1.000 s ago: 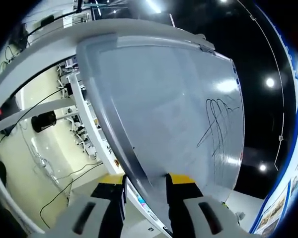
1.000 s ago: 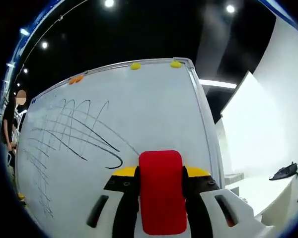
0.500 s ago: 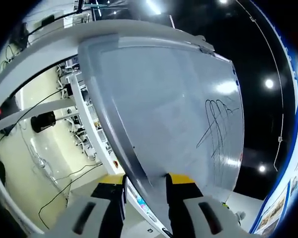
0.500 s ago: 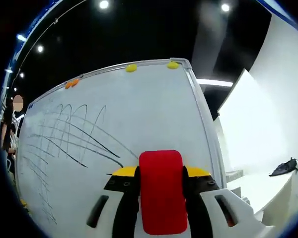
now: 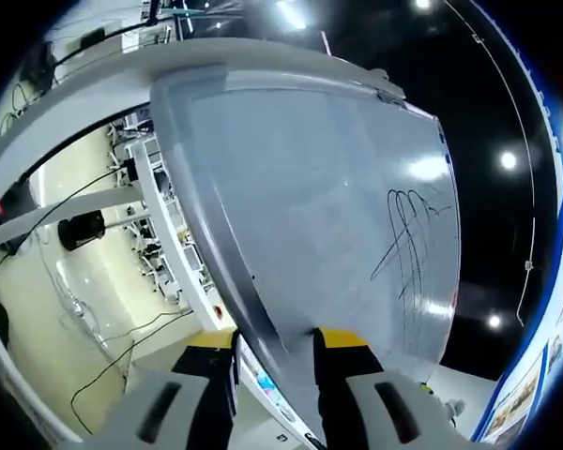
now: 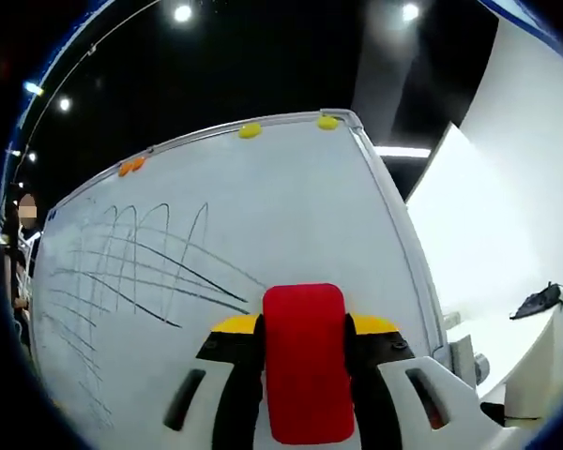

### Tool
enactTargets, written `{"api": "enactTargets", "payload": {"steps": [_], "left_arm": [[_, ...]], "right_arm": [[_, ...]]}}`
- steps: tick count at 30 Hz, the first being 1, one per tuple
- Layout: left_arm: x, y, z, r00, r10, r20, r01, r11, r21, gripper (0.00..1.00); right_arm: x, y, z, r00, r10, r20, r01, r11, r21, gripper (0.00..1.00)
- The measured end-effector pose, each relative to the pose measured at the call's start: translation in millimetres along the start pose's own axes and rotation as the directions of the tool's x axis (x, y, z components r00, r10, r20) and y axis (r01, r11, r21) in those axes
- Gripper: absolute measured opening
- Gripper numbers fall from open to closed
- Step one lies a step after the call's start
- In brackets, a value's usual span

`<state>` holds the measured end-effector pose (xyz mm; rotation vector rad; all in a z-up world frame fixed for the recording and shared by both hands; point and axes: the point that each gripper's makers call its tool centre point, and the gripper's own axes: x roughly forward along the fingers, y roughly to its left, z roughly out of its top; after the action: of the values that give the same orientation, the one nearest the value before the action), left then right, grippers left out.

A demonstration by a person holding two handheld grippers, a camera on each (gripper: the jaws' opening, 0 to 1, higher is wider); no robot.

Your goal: Wipe the writing off the whiteboard with the eraser

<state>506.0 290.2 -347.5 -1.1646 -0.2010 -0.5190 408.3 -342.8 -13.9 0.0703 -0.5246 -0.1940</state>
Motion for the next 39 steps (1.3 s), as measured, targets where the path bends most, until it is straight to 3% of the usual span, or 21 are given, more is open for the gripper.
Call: {"api": "enactTargets", "payload": {"steps": [7,9,39], "left_arm": [[-1,-0.7,-0.8,1.000,0.000,0.007,0.000,1.000,-0.019,0.33],[-1,-1.2,-1.4,1.000,0.000,0.008,0.000,1.000,-0.022,0.33],[0,1.6,1.2,1.000,0.005,0.009,-0.005,1.000,-0.030,0.33]], "right_arm": [[-2,7,0.7,1.000,-0.014,0.006,0.014,0.999,0.033,0.36],[-2,13,1.5,1.000,-0.006,0.002,0.006,1.000,0.000,0.36],[-6,73,2.0,1.000,0.013,0.022,-0.012,0.999,-0.035,0.36]]}}
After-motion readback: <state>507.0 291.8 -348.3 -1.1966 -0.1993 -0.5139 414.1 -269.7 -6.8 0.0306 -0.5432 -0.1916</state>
